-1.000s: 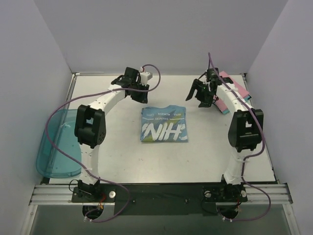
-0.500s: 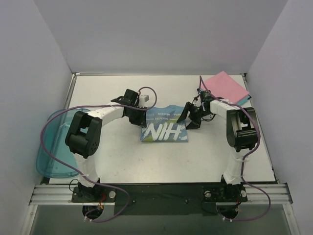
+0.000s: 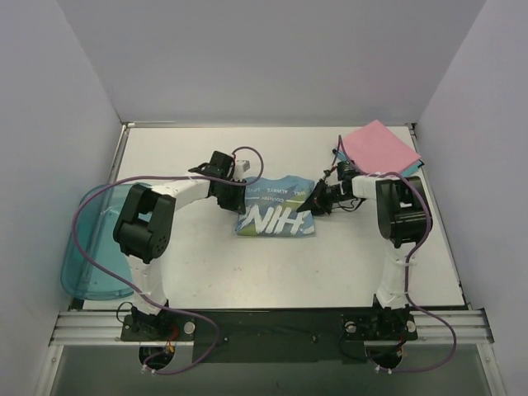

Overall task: Fold and stack the t-shirts
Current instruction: Fold the long partially folded tshirt into a neat square

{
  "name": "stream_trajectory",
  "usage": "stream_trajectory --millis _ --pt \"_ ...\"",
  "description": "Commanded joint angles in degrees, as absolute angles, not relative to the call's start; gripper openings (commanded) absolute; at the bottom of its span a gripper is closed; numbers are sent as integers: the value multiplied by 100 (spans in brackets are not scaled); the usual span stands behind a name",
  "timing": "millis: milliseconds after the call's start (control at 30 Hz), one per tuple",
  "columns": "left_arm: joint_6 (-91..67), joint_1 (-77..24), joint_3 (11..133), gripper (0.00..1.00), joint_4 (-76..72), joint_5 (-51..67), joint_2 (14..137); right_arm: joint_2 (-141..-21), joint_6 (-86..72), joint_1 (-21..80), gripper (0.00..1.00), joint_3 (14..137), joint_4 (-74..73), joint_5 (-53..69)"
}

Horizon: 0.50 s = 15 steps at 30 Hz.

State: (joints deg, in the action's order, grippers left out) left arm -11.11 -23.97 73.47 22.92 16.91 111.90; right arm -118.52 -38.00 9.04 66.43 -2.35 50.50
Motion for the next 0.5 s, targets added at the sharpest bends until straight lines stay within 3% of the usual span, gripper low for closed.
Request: stream_trajectory --millis 0,467 --pt "-923 -2172 7663 33 2311 1248 11417 -12006 -3761 932 0 6898 -246 4684" --pt "-352 -1784 8402 38 2593 1151 11224 -12235 -3032 1011 0 8226 -1854 4123"
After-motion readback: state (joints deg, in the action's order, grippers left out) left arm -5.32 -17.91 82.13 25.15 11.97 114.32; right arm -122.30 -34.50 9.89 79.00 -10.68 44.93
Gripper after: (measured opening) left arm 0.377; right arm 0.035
